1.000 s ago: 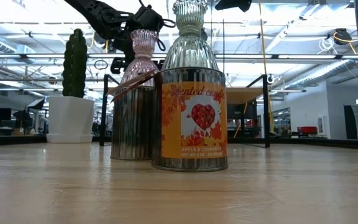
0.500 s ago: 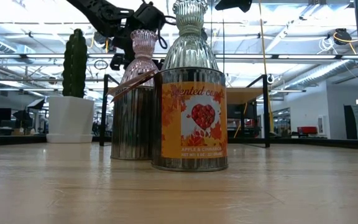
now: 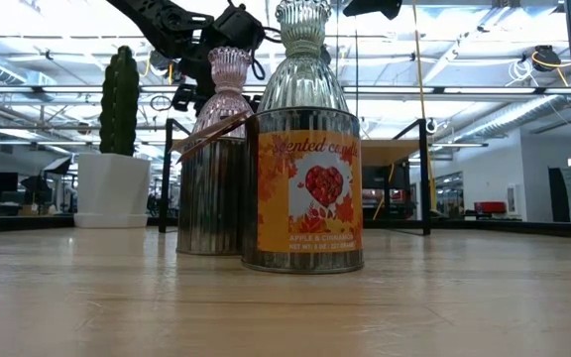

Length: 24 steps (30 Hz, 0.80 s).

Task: Pick & Place candle stick holders
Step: Put the right pink glass candle holder on the shelf, then put the pink glass candle holder on the shelf

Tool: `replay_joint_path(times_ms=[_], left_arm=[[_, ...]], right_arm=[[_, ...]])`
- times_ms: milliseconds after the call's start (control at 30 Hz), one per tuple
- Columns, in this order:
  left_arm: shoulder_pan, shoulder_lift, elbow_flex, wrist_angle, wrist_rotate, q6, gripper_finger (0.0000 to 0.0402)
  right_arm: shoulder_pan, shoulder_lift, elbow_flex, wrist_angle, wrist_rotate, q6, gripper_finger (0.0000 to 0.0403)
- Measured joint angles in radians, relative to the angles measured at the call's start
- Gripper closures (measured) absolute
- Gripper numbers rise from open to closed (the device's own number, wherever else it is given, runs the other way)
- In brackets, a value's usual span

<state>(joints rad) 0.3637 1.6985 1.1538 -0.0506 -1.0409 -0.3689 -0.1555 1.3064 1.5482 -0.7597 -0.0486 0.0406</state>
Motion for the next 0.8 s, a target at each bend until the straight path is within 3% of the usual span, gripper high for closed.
replay_joint_path(times_ms=[233,567,800], left_arm=[[0.0,0.0,0.0,0.0,0.011,-0.008,0.024],[-0.003,0.001,0.0,-0.003,0.015,0.001,0.0152],[-0.02,-0.022,-0.002,-0.003,-0.002,0.06,0.0117]], right_arm=[[0.0,0.0,0.0,0.0,0.0,0.0,0.0209],[0.0,0.0,0.0,0.001,0.0,0.0,0.0209],[0.0,0.0,0.0,0.001,0.0,0.0,0.0209]])
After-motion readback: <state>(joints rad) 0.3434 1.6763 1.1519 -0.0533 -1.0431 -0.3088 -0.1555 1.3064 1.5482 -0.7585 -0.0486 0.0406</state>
